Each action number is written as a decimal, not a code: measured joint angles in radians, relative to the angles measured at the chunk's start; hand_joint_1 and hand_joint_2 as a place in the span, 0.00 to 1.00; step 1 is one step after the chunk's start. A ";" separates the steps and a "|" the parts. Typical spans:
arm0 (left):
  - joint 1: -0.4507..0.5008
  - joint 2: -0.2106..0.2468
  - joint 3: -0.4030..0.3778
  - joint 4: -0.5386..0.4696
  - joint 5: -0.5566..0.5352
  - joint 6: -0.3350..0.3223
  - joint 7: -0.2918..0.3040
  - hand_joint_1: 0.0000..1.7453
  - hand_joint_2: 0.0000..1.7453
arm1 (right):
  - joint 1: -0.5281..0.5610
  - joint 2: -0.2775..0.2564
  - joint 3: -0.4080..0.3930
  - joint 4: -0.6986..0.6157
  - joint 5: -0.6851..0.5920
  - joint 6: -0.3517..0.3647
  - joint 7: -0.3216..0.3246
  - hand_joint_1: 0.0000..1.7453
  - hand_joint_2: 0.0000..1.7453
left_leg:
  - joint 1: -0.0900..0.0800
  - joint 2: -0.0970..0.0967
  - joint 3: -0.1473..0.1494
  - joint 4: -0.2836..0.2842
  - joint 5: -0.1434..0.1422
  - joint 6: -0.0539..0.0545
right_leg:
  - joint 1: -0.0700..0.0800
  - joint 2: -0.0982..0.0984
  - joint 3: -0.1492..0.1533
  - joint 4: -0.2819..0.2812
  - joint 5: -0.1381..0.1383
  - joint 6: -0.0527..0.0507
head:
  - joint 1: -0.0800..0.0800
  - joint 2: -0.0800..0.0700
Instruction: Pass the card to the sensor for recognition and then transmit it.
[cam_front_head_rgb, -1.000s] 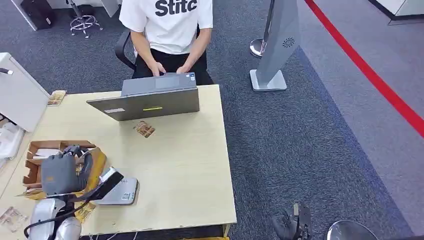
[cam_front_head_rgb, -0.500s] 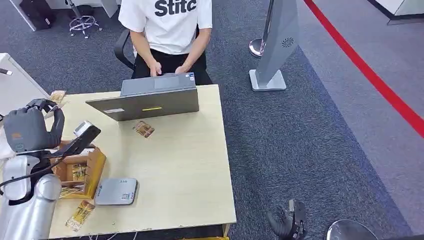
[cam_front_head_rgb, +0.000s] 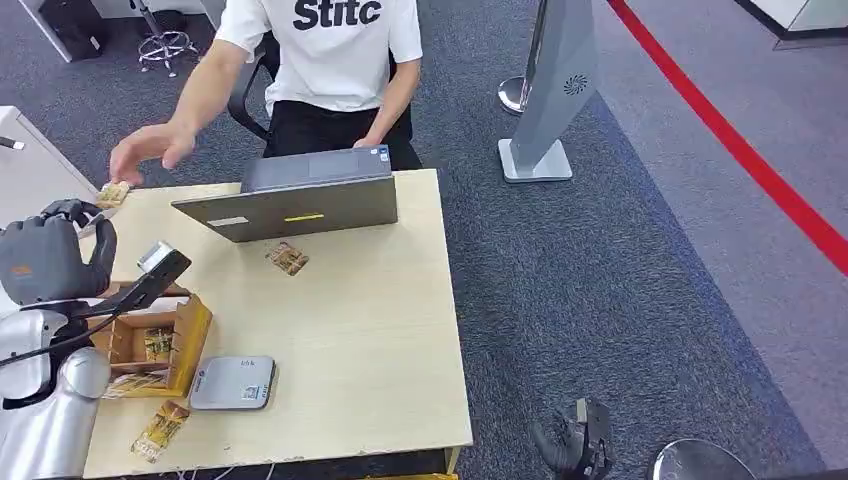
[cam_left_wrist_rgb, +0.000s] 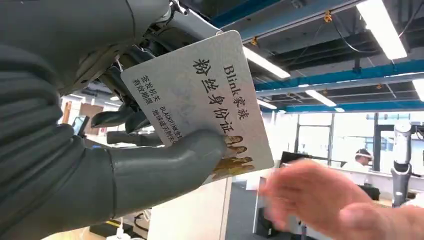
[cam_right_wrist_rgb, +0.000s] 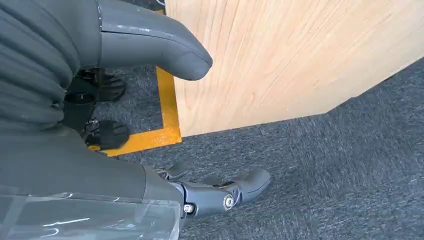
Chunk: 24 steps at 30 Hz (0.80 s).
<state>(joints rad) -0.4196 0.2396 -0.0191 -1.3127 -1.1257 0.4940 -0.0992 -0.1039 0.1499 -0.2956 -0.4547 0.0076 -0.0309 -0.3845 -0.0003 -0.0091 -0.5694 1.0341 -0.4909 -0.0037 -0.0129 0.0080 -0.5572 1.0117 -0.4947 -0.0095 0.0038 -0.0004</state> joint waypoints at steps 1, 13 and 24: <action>0.001 0.001 0.000 0.000 0.000 0.002 0.000 1.00 1.00 | 0.000 0.000 0.000 0.000 -0.007 -0.001 0.000 0.00 1.00 | 0.000 0.000 0.000 0.000 0.000 0.000 | 0.000 0.000 0.000 0.000 0.000 0.000 | 0.000 0.000; 0.017 0.002 0.000 0.000 0.001 0.011 0.000 1.00 1.00 | 0.000 -0.003 0.012 0.002 -0.021 -0.003 -0.003 0.00 1.00 | 0.000 0.000 0.000 0.000 0.000 0.000 | 0.000 0.000 0.000 0.000 0.000 0.000 | 0.000 0.000; 0.016 0.003 0.000 0.000 0.003 0.012 0.001 0.00 1.00 | 0.001 -0.003 0.019 0.003 -0.021 -0.005 -0.003 0.00 1.00 | 0.000 0.013 -0.001 0.000 -0.002 0.000 | 0.000 0.014 -0.004 0.001 0.001 -0.001 | 0.000 0.000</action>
<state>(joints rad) -0.4031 0.2422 -0.0187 -1.3130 -1.1231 0.5058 -0.0980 -0.1026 0.1465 -0.2762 -0.4517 -0.0137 -0.0355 -0.3880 -0.0001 0.0041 -0.5700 1.0341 -0.4930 -0.0041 -0.0127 0.0219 -0.5613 1.0125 -0.4937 -0.0105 0.0038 0.0000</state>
